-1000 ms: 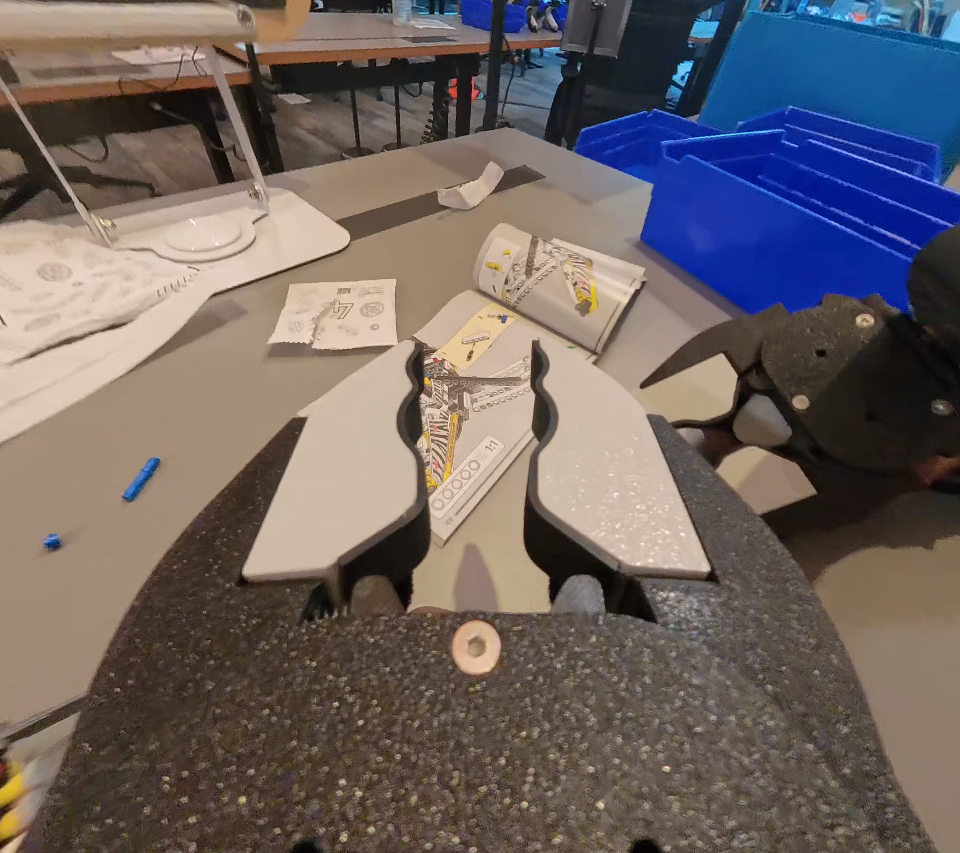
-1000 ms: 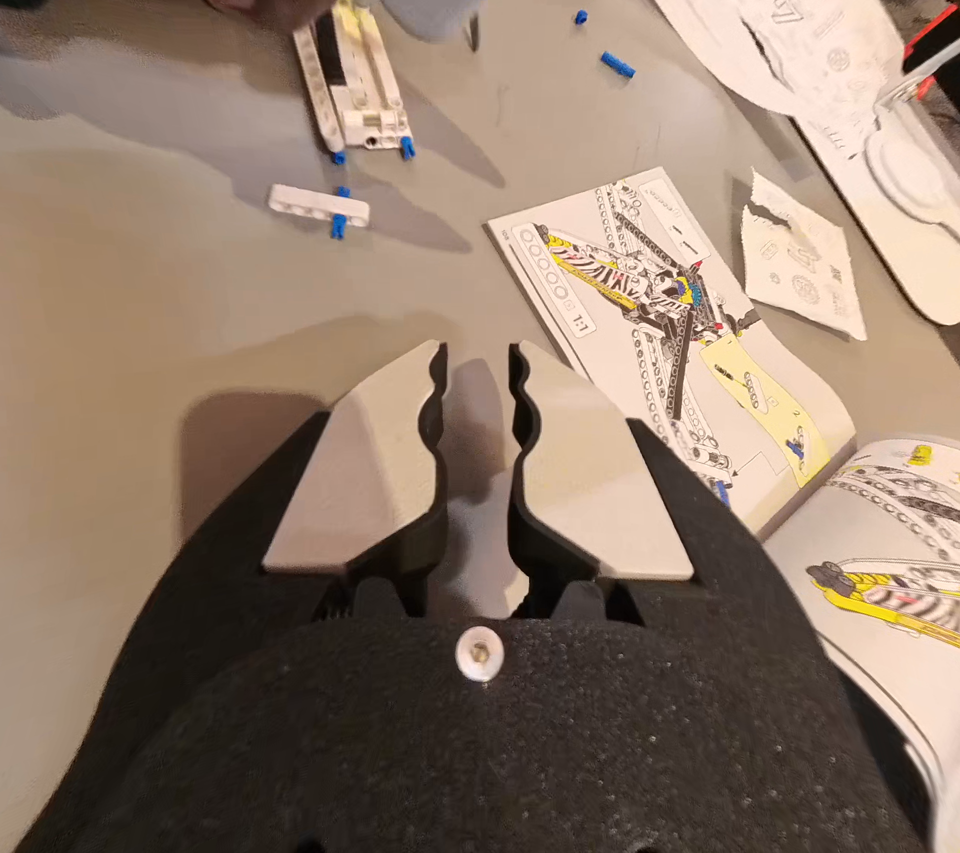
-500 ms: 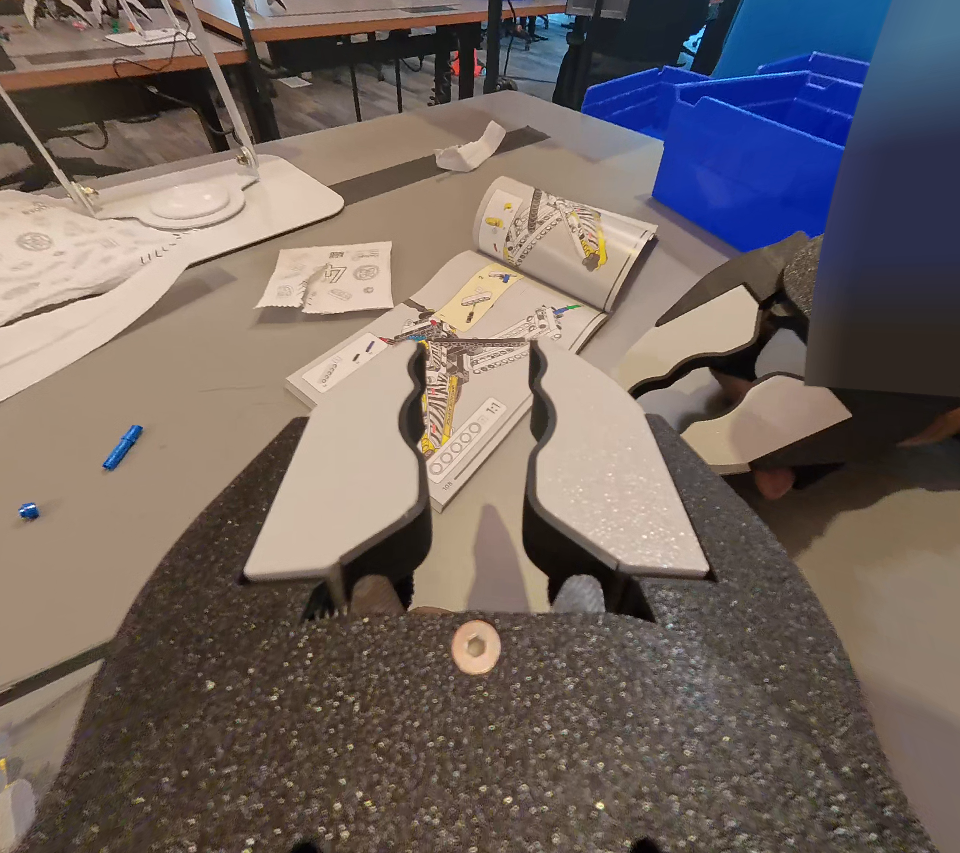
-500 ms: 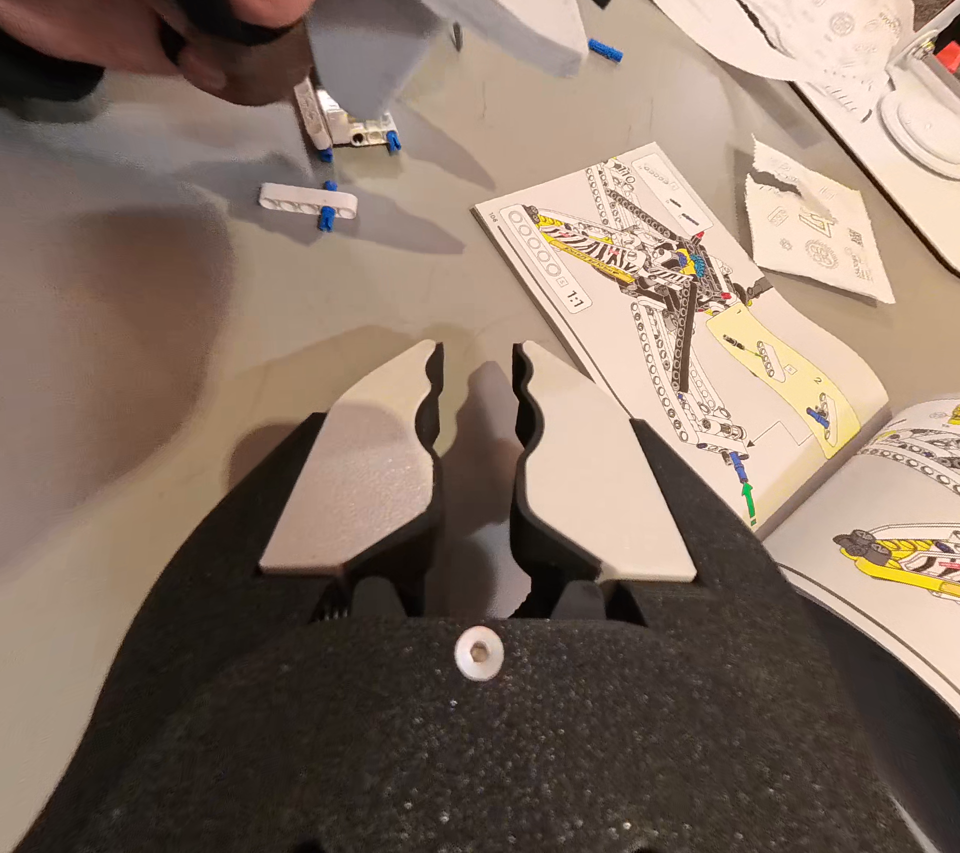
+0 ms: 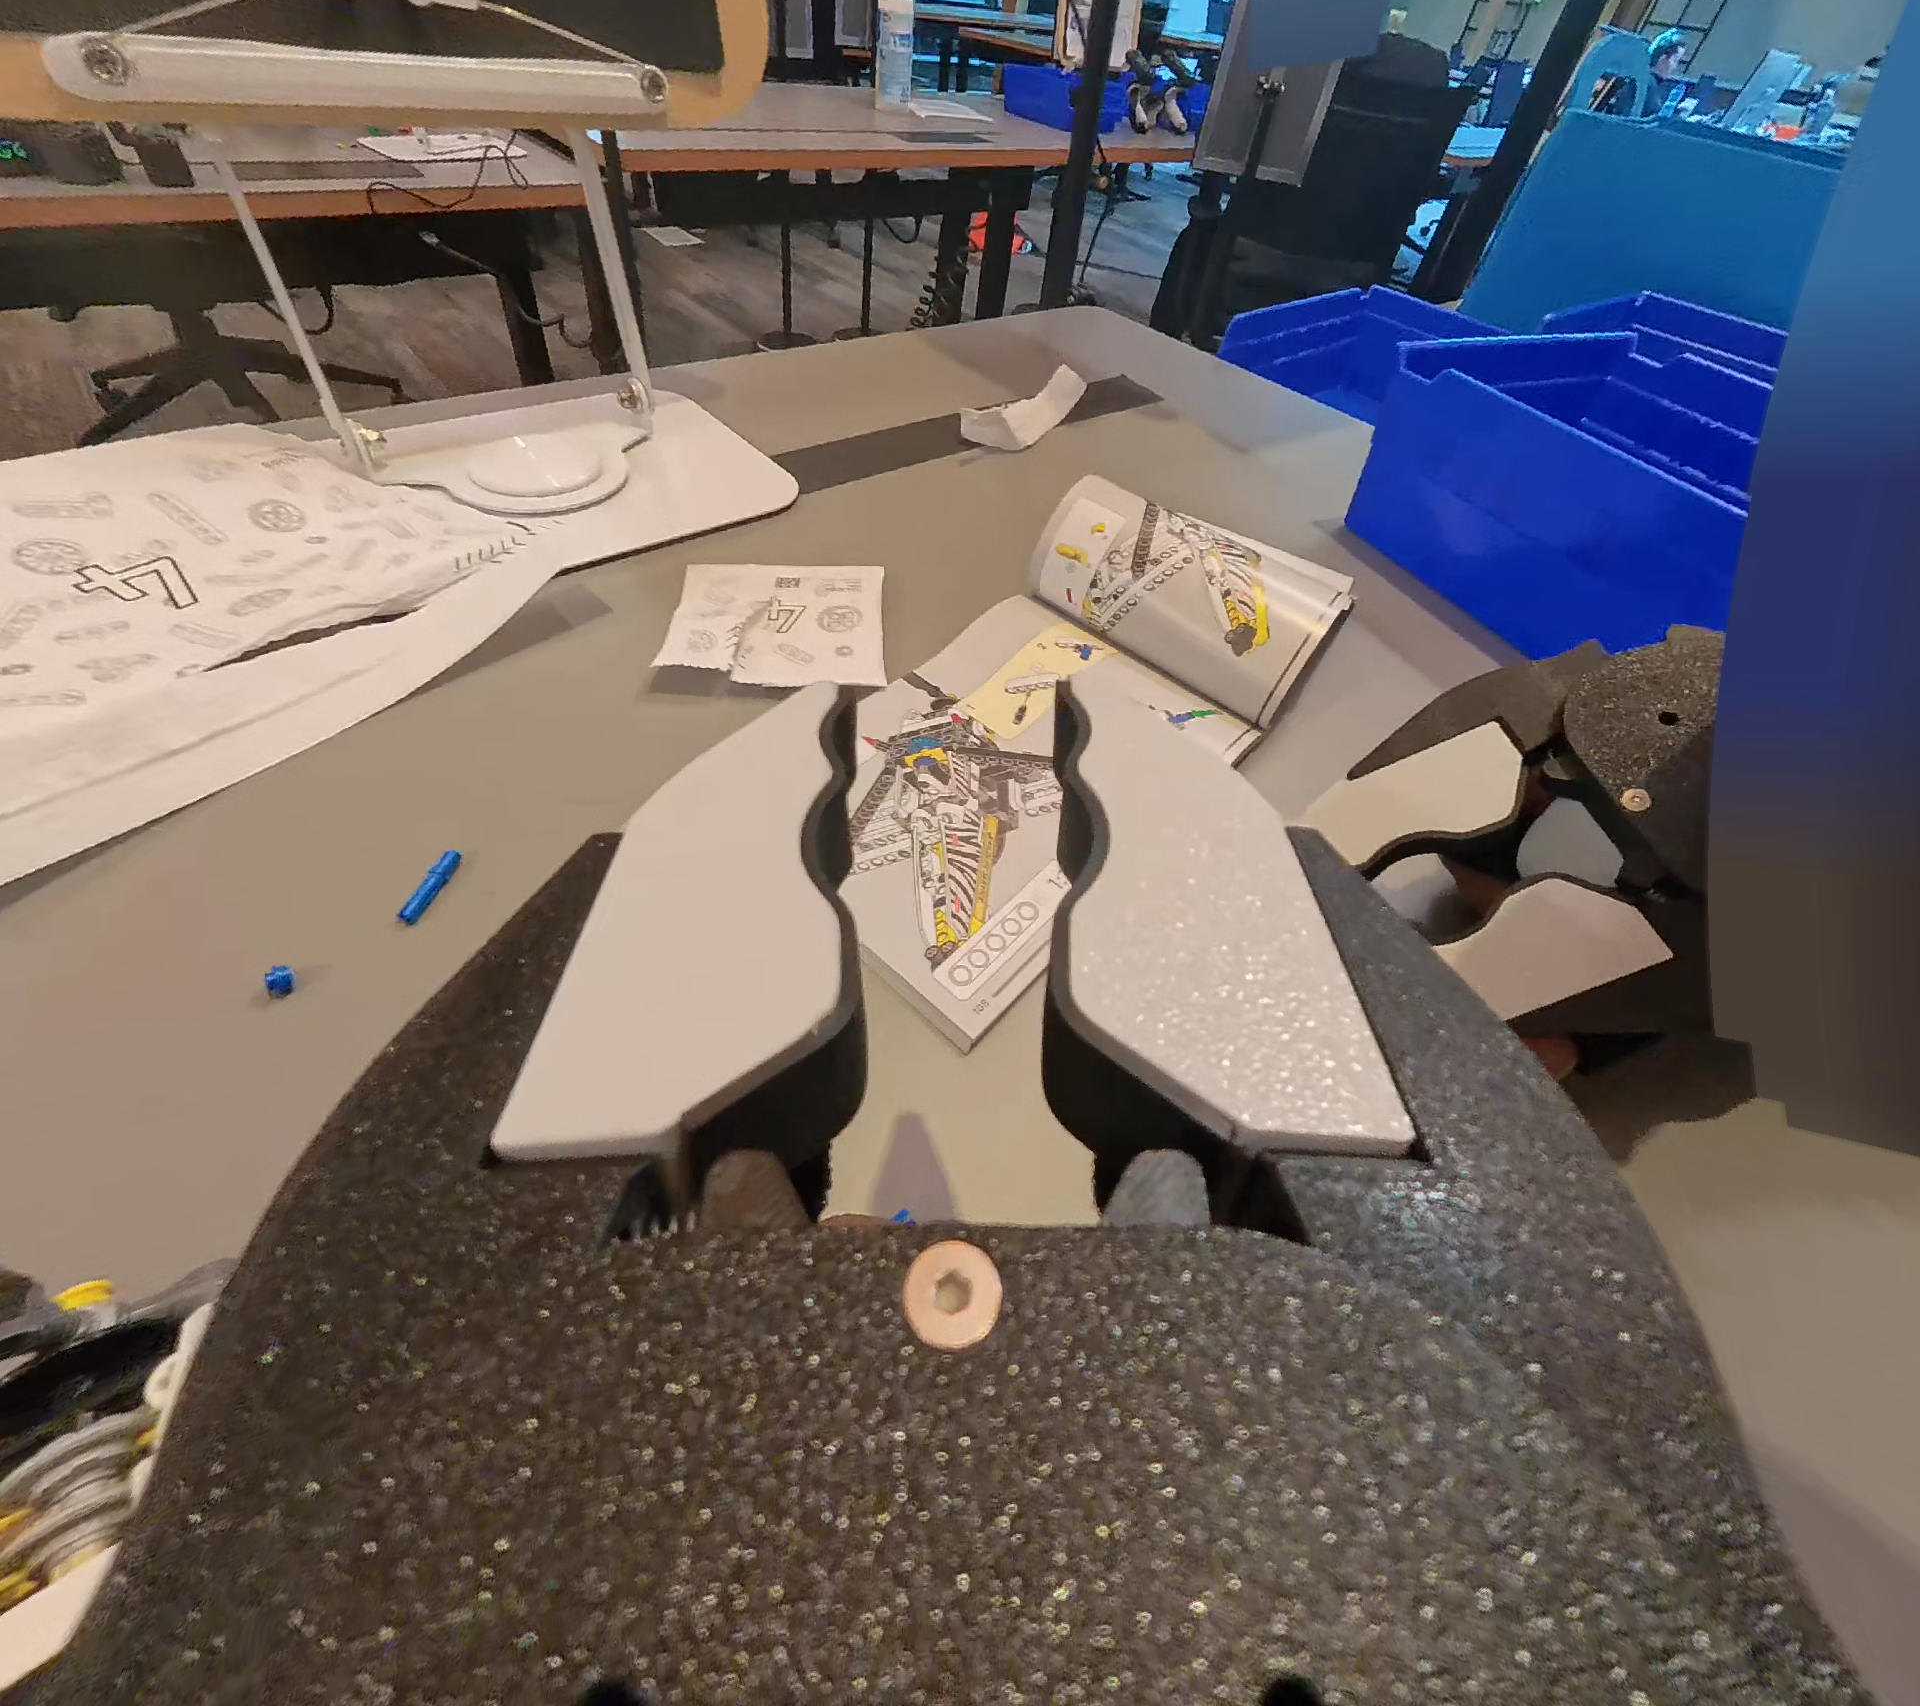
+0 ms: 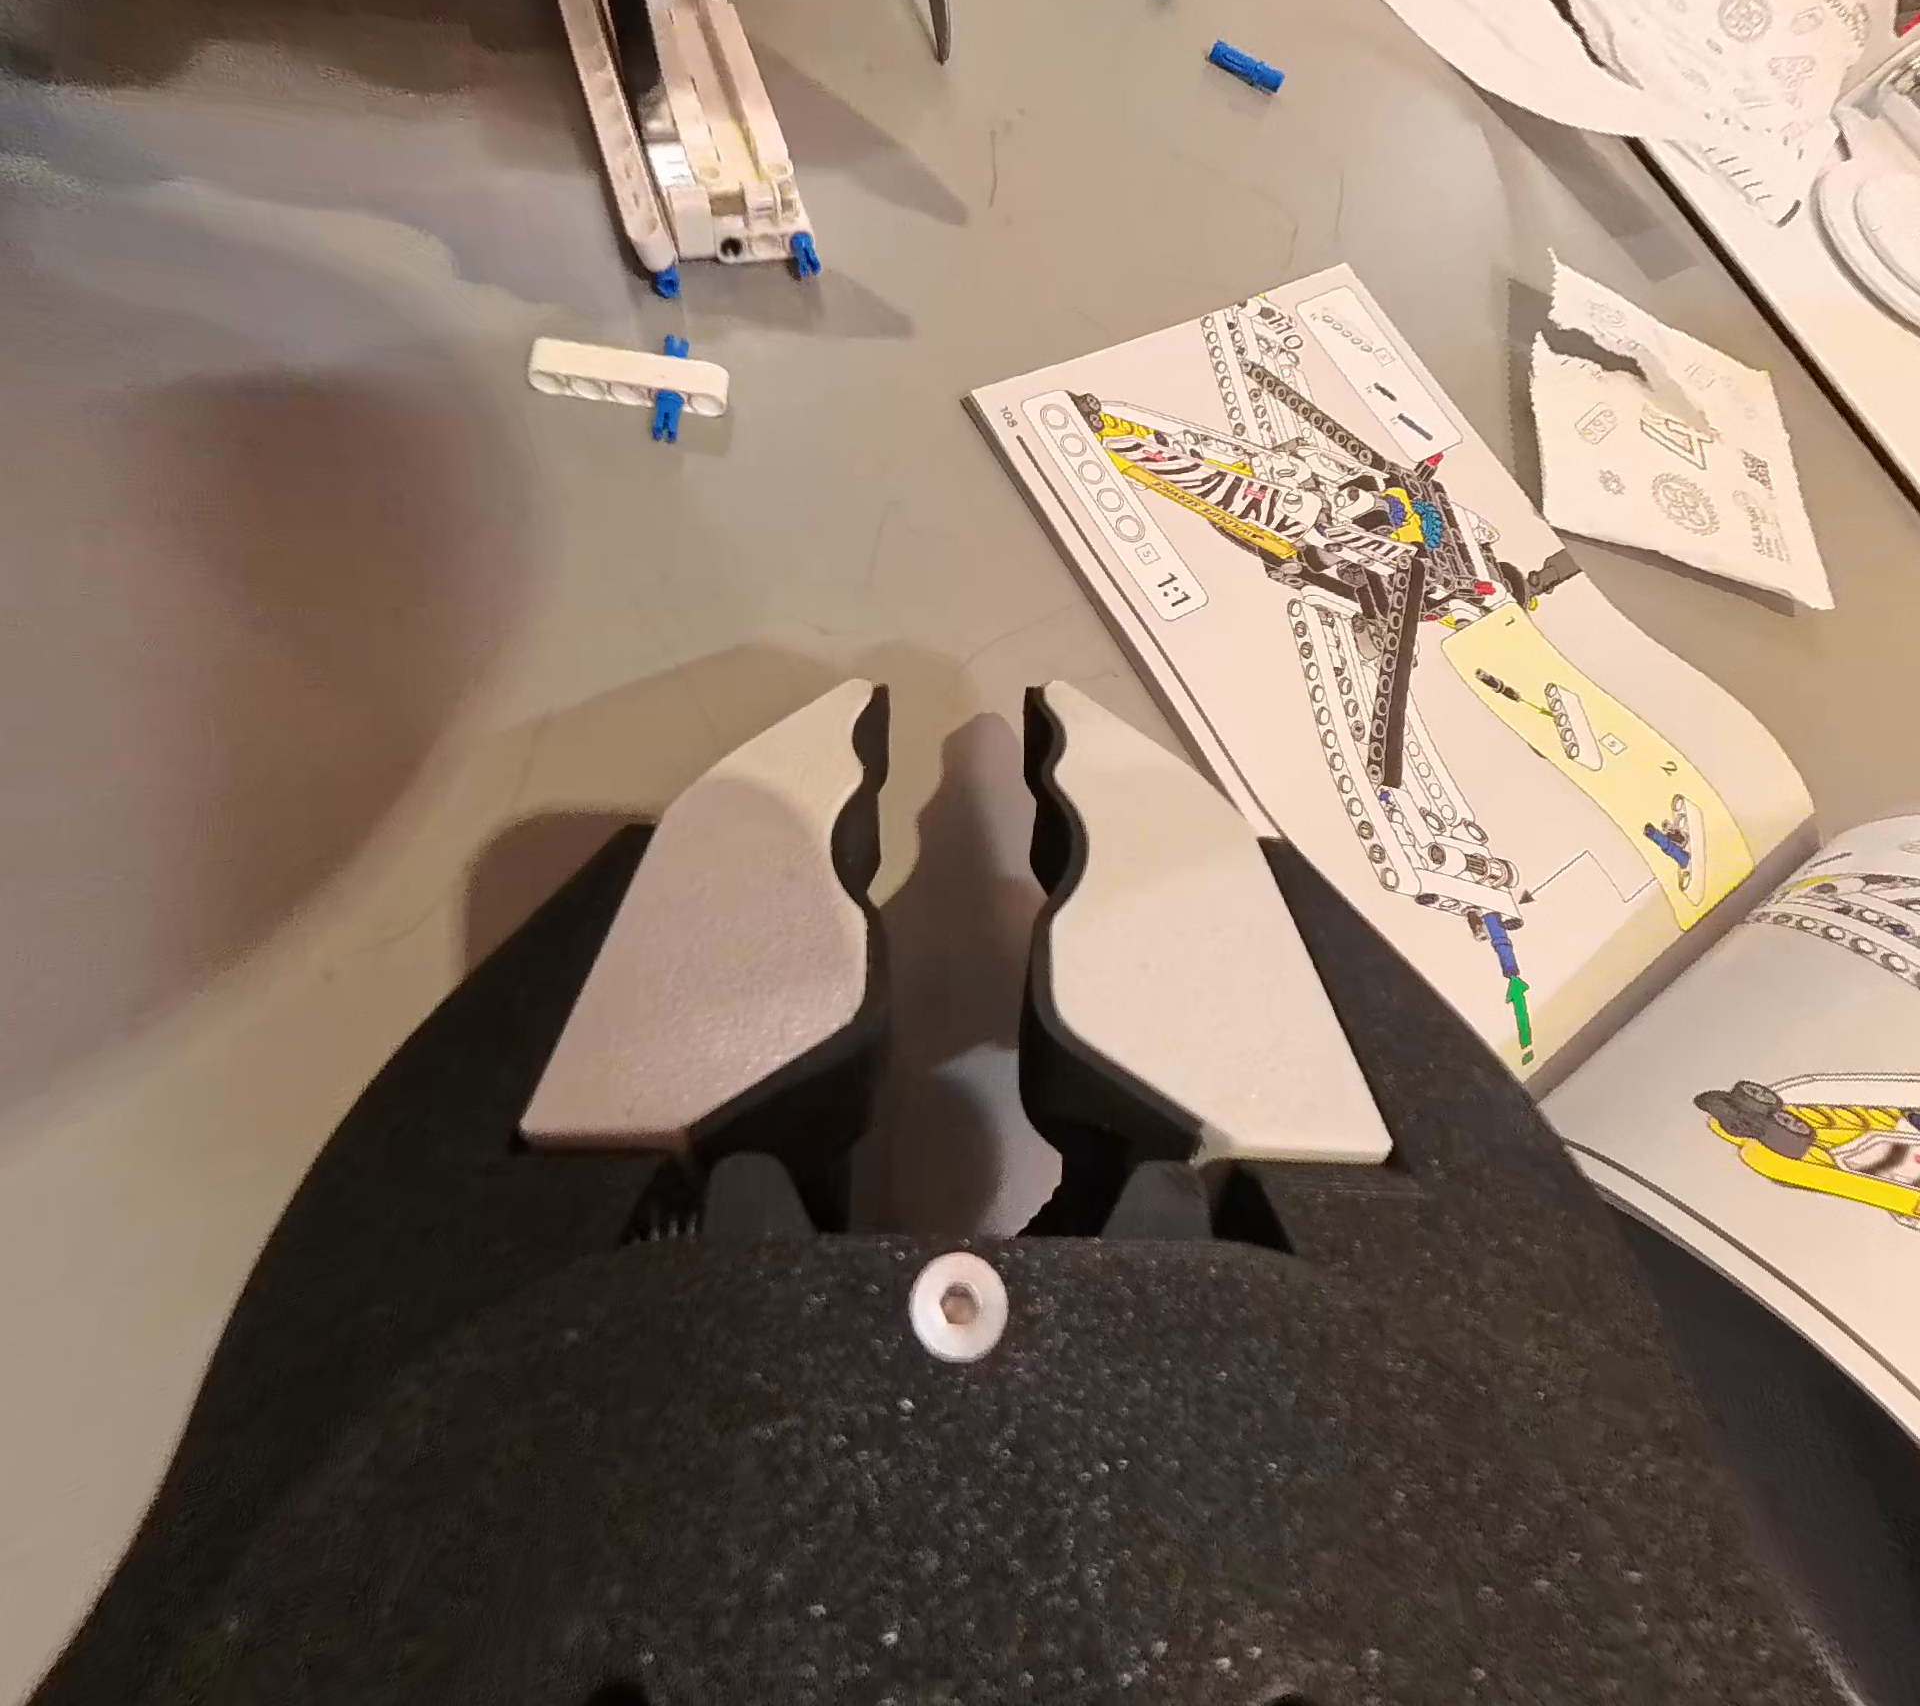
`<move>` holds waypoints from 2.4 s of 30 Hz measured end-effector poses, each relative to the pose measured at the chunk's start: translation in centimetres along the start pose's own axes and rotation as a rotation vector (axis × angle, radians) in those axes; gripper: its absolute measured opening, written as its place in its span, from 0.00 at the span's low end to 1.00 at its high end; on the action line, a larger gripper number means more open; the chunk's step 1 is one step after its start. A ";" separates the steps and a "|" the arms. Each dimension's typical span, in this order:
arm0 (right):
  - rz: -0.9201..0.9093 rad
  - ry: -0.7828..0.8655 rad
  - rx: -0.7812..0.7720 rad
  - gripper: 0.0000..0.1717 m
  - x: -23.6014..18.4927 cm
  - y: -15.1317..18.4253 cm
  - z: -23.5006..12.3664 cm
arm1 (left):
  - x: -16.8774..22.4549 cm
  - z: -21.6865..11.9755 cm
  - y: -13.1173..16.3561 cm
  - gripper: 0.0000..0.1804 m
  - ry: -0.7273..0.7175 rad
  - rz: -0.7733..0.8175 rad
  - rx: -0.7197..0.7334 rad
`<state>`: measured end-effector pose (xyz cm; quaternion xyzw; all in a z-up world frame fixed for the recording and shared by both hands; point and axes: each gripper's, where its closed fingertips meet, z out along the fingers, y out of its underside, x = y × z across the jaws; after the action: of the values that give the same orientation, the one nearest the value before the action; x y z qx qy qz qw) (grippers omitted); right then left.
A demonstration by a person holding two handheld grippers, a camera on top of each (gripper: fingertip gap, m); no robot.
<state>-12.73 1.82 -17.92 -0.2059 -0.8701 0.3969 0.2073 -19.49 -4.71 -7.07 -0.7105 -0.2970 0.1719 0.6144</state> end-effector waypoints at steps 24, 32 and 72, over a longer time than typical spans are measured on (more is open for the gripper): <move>-0.074 0.024 -0.034 0.14 -0.5 0.2 0.4 | 3.5 -4.9 14.4 0.06 -0.080 0.245 -0.749; -0.136 0.080 0.031 0.14 -0.6 -0.5 -0.3 | 5.3 -2.8 13.6 0.05 0.006 0.202 -0.657; -0.711 0.333 0.022 0.03 -2.2 -0.2 -1.7 | 9.9 0.7 12.2 0.05 0.263 0.006 -0.492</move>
<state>-10.04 1.60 -17.15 0.0491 -0.8374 0.2709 0.4722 -9.75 1.26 -17.85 -0.8555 -0.2454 0.0029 0.4560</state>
